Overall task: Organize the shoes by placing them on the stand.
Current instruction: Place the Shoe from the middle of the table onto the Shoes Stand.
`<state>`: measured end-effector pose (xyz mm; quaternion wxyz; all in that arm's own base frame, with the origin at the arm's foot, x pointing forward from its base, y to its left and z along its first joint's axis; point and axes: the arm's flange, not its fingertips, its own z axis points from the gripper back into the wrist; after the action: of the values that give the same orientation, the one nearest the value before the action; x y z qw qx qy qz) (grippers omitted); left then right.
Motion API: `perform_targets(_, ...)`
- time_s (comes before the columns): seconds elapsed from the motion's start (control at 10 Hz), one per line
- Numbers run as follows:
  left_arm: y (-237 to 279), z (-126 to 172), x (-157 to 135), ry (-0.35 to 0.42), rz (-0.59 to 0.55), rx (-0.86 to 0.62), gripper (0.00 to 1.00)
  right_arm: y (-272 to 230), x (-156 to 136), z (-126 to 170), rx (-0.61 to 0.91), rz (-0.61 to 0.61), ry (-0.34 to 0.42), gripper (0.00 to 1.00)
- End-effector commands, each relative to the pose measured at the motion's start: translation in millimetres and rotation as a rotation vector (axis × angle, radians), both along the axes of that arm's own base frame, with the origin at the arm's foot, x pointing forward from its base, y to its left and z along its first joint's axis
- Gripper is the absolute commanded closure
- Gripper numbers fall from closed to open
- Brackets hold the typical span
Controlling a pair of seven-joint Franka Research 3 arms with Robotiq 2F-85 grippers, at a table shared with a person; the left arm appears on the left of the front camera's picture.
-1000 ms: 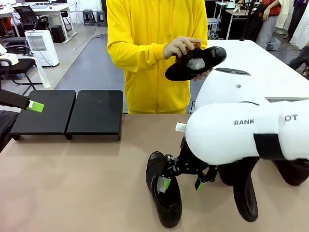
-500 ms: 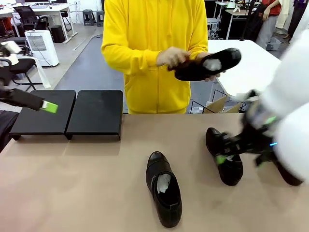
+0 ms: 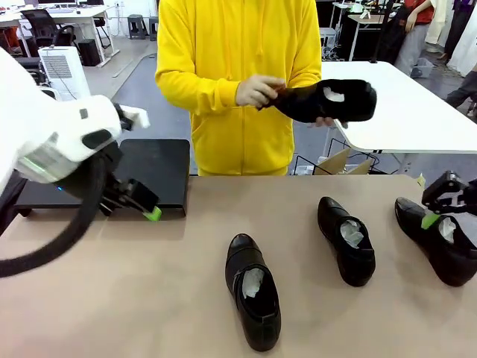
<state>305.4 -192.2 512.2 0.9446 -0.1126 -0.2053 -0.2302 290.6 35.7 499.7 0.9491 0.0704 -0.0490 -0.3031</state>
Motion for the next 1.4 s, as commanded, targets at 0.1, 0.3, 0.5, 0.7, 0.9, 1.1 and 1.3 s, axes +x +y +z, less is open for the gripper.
perform_targets(0.1,22,2,16,-0.027,0.059,-0.012,0.0,-16,-20,-52,0.078,-0.009,0.029,0.0)
perform_targets(0.3,5,2,3,-0.001,0.012,-0.012,0.0,-23,-19,-58,0.094,-0.052,0.07,0.0)
perform_targets(0.5,-65,-34,-17,0.027,0.154,-0.008,0.0,-14,10,-15,0.041,-0.038,0.05,0.0)
perform_targets(0.7,-146,-62,-40,0.12,0.304,0.026,0.0,-14,10,-15,0.041,-0.038,0.05,0.0)
perform_targets(0.9,-196,-77,-42,0.175,0.358,0.052,0.0,-14,10,-15,0.041,-0.038,0.05,0.0)
perform_targets(1.1,-237,-81,-34,0.214,0.439,0.035,0.0,-14,10,-15,0.041,-0.038,0.05,0.0)
perform_targets(1.3,-259,-85,-23,0.248,0.49,0.02,0.0,-14,10,-15,0.041,-0.038,0.05,0.0)
